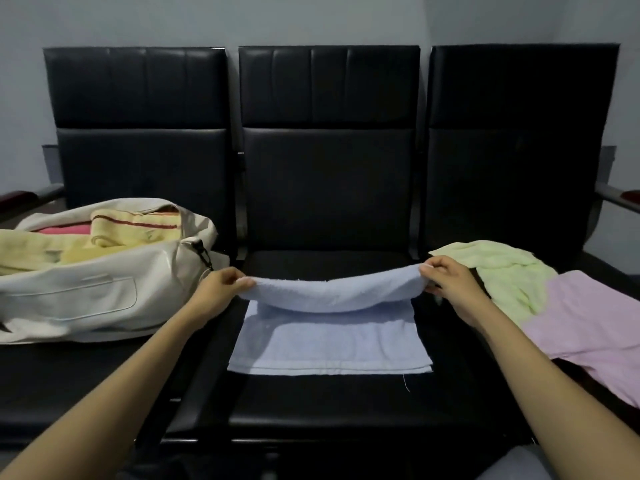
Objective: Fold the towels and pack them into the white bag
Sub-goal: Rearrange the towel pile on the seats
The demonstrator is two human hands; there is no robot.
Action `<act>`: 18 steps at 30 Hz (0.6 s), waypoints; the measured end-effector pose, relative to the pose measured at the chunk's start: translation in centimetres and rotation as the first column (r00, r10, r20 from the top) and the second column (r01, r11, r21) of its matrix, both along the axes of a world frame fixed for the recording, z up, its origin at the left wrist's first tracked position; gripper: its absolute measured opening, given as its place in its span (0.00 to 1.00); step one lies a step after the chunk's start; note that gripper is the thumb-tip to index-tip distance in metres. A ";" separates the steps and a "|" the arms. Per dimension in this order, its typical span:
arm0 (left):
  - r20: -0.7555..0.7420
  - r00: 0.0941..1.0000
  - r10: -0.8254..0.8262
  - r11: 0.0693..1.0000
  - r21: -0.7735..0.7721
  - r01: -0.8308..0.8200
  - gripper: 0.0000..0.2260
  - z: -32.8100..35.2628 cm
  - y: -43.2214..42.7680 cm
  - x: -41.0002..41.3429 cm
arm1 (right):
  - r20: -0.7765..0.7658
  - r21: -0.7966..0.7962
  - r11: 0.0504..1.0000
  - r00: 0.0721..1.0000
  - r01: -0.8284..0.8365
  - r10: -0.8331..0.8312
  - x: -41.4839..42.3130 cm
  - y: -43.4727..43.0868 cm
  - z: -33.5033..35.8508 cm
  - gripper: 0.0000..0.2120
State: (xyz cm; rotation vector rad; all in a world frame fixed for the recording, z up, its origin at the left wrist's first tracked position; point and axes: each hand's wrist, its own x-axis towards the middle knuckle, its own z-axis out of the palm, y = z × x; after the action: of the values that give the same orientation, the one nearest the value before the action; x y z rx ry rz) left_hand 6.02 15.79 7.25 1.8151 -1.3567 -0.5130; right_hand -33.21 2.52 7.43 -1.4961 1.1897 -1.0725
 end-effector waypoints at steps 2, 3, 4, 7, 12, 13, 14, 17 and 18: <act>-0.006 0.996 -0.093 0.994 0.052 0.094 0.07 0.0 2.1 0.2 | -0.054 0.028 0.997 0.996 -0.073 0.074 -1.2 1.5 -0.6 0.01; -0.011 0.991 -0.133 0.988 0.084 0.133 0.07 -0.1 3.0 0.3 | -0.095 0.066 0.990 0.987 -0.121 0.127 -1.8 2.2 -1.0 0.01; -0.007 0.986 -0.166 0.979 0.122 0.166 0.08 -0.3 3.7 0.3 | -0.133 0.115 0.979 0.974 -0.171 0.186 -2.4 2.8 -1.5 0.01; 0.003 0.975 -0.224 0.950 0.225 0.217 0.11 -1.8 5.1 0.2 | -0.256 0.255 0.925 0.903 -0.282 0.346 -3.7 4.2 -2.7 0.03; -0.092 0.956 -0.278 0.930 0.223 0.292 0.21 -3.2 6.7 0.4 | -0.270 0.213 0.915 0.880 -0.342 0.392 -5.4 5.1 -2.7 0.04; -0.094 0.957 -0.275 0.930 0.226 0.290 0.22 -3.0 6.8 0.5 | -0.278 0.200 0.914 0.874 -0.354 0.399 -5.6 5.1 -2.6 0.06; -0.095 0.957 -0.274 0.925 0.247 0.289 0.23 -2.8 6.9 0.6 | -0.308 0.203 0.905 0.853 -0.374 0.421 -5.7 5.1 -2.6 0.08; -0.019 0.964 -0.264 0.897 0.362 0.253 0.21 -3.1 7.1 0.8 | -0.444 0.247 0.878 0.758 -0.409 0.478 -5.3 5.1 -3.0 0.08; 0.025 0.977 -0.213 0.909 0.372 0.188 0.18 -3.5 6.9 0.8 | -0.482 0.220 0.898 0.758 -0.382 0.440 -5.0 4.9 -3.3 0.06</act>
State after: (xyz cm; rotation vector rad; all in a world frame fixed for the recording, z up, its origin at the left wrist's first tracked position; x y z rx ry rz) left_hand 6.85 22.66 3.73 2.0119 -1.5847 -0.8744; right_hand -38.23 7.42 4.13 -1.9170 1.1638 -0.2926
